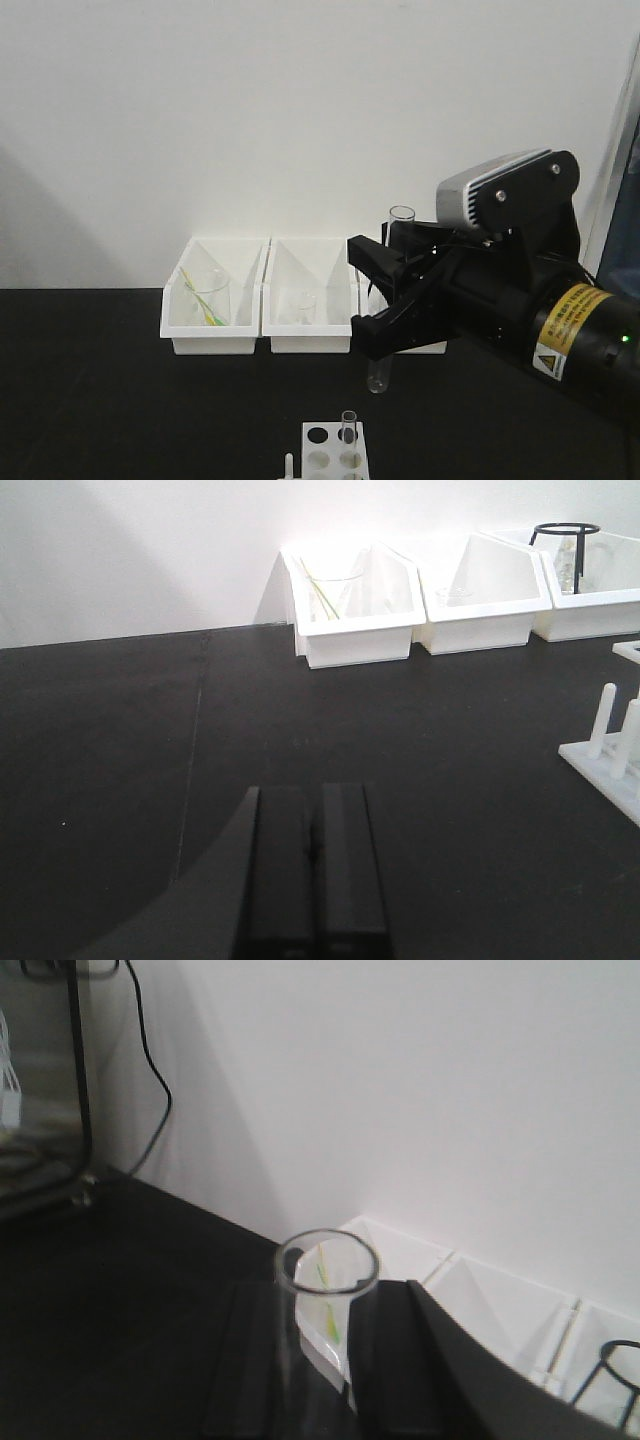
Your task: Flip and reinsert test tube from rack
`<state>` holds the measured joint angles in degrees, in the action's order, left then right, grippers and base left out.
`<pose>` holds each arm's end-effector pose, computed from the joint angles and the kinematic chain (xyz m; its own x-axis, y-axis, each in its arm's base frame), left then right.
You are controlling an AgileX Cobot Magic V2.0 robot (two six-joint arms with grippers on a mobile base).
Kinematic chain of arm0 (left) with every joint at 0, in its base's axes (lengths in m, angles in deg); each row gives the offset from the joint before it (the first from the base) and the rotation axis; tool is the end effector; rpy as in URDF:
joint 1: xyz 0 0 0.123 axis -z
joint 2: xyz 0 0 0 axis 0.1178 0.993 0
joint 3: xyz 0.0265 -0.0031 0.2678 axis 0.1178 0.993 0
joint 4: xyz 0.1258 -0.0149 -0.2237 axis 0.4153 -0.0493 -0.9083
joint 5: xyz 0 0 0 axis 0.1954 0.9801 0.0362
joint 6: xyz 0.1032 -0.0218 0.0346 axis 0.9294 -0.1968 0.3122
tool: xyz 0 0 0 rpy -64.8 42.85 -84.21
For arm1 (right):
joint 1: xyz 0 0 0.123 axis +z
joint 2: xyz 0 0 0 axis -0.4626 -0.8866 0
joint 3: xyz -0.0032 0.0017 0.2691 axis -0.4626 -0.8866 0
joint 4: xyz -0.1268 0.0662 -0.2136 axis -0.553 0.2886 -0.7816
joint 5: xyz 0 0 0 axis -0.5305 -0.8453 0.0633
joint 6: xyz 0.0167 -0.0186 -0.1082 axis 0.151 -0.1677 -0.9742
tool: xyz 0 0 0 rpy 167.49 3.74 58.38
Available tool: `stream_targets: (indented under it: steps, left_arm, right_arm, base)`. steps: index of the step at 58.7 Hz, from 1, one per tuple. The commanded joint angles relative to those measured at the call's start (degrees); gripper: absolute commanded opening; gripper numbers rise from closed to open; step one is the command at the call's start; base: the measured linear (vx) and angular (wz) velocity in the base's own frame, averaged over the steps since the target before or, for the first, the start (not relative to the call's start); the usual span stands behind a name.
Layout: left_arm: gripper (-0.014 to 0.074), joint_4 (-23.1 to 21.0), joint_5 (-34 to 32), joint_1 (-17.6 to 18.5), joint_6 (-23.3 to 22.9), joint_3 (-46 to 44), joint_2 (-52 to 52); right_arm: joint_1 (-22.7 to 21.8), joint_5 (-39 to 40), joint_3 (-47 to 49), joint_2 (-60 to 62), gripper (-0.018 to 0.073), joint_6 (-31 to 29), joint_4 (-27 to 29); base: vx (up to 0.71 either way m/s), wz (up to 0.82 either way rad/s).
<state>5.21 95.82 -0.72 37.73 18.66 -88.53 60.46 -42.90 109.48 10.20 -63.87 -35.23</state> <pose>0.0965 -0.0059 0.1840 -0.1280 0.0347 -0.9912 0.0709 0.9972 0.0257 0.2611 0.1781 0.3650 0.0099 -0.0669 -0.9977 -0.6005 0.7974 -0.0594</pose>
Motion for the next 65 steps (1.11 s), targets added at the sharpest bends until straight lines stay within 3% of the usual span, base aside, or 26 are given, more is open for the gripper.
stream_targets:
  steps: [1, 11, 15, 22, 42, 65]
  left_arm:
    - [-0.0006, -0.3, -4.4, 0.0, -0.5, -0.2, -0.4]
    - [-0.0006, -0.3, -4.4, 0.0, -0.5, -0.2, -0.4]
    - [-0.0006, -0.3, -4.4, 0.0, -0.5, -0.2, -0.4]
    - [-0.0006, -0.3, -4.4, 0.0, -0.5, -0.2, -0.4]
    - [-0.0006, -0.3, -4.4, 0.0, -0.5, -0.2, -0.4]
    - [-0.0006, -0.3, -4.4, 0.0, -0.5, -0.2, -0.4]
  right_arm:
    - [-0.3, 11.4, -1.6, 0.8, -0.001, 2.2, 0.8]
    - [-0.3, 30.7, -13.5, -0.5, -0.001, -7.2, 3.1]
    - [-0.3, 34.8, -16.5, -1.6, -0.001, -10.4, 5.5]
    - [-0.3, 34.5, -18.5, -3.4, -0.001, -14.2, 6.6]
    - [-0.2, 40.1, -18.6, -10.1, -0.001, -14.2, 5.2]
    - [-0.2, 40.2, -18.6, -16.0, -0.001, -16.2, 2.8]
  base:
    - [0.0, 0.0]
    - [0.0, 0.0]
    - [0.0, 0.0]
    - [0.0, 0.0]
    - [0.0, 0.0]
    - [0.0, 0.0]
